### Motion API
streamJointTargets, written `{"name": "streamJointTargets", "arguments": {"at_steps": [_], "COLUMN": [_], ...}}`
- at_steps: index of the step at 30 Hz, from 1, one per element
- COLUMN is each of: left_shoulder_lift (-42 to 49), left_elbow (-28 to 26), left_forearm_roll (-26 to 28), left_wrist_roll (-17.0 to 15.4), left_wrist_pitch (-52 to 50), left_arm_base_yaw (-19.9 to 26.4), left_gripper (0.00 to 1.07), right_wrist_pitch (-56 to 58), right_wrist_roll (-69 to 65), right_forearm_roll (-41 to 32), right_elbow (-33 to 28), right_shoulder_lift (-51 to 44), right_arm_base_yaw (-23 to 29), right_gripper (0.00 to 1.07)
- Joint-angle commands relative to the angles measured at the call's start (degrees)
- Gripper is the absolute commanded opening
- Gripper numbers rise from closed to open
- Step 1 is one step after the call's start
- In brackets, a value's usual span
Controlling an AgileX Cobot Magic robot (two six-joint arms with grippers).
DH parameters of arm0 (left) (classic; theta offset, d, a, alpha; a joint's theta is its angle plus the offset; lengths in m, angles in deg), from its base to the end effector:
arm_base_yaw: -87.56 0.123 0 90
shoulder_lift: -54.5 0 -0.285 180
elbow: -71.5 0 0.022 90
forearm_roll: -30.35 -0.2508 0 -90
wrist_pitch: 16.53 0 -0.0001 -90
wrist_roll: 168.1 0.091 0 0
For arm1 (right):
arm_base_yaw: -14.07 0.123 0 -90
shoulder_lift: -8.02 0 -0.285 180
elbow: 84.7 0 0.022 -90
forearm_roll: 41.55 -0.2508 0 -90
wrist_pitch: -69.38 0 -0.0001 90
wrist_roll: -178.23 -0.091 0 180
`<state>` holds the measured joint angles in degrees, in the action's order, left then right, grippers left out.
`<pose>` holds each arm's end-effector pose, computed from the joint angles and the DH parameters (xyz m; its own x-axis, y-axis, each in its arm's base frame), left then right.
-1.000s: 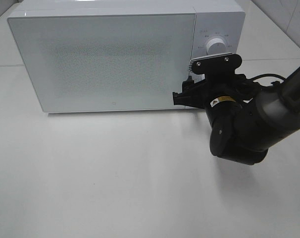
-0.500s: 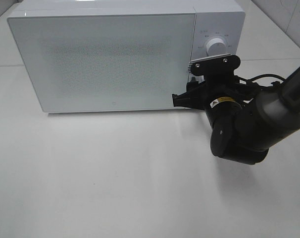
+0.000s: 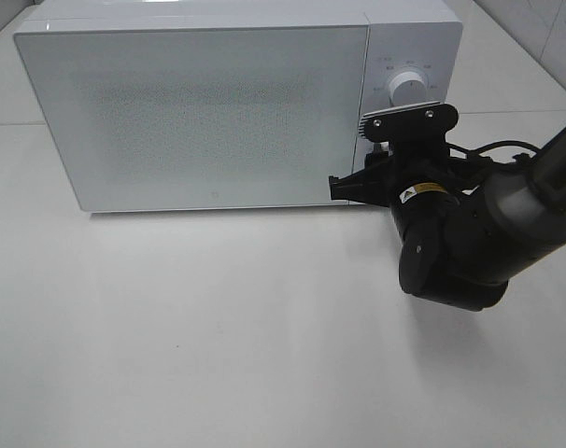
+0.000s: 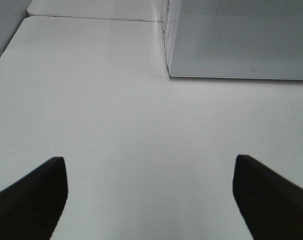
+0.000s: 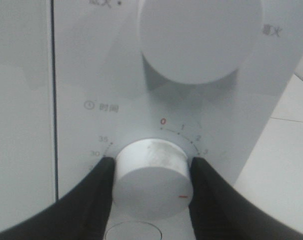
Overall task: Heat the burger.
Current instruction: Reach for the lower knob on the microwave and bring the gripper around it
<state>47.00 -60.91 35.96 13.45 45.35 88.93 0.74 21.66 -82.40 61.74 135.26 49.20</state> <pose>-0.0085 -0.0081 0.2807 -0.4525 -0.0300 -0.8912 0.0444 0.9974 -0.0561 0.3158 0.1545 0.1100 -0.1190 -0.1842 -0.9757 0.0246 0.9818 -0.1884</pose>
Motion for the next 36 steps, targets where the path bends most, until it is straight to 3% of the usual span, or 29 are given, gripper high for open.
{"name": "streamJointTargets", "arguments": {"at_steps": [1, 6, 7, 23, 36], "left_shoulder_lift": [1.0, 1.0, 1.0, 1.0, 1.0], "left_elbow": [0.1, 0.1, 0.1, 0.1, 0.1], "left_forearm_roll": [0.2, 0.2, 0.2, 0.2, 0.2], "left_wrist_roll": [-0.3, -0.3, -0.3, -0.3, -0.3], "left_wrist_pitch": [-0.7, -0.7, -0.7, -0.7, -0.7], "left_arm_base_yaw": [0.1, 0.1, 0.1, 0.1, 0.1], "left_gripper": [0.82, 0.82, 0.82, 0.82, 0.82], "right_wrist_pitch": [-10.6, -11.5, -11.5, -13.4, -13.1], "right_wrist_roll": [-1.9, -13.2, -23.0, -79.4, -108.1], "right_forearm_roll": [2.6, 6.9, 7.4, 6.9, 5.0], "right_elbow": [0.8, 0.8, 0.8, 0.7, 0.7], "right_shoulder_lift": [-0.2, -0.2, -0.2, -0.2, -0.2], "right_arm_base_yaw": [-0.4, -0.4, -0.4, -0.4, -0.4], "right_gripper": [0.00, 0.00, 0.00, 0.00, 0.00]}}
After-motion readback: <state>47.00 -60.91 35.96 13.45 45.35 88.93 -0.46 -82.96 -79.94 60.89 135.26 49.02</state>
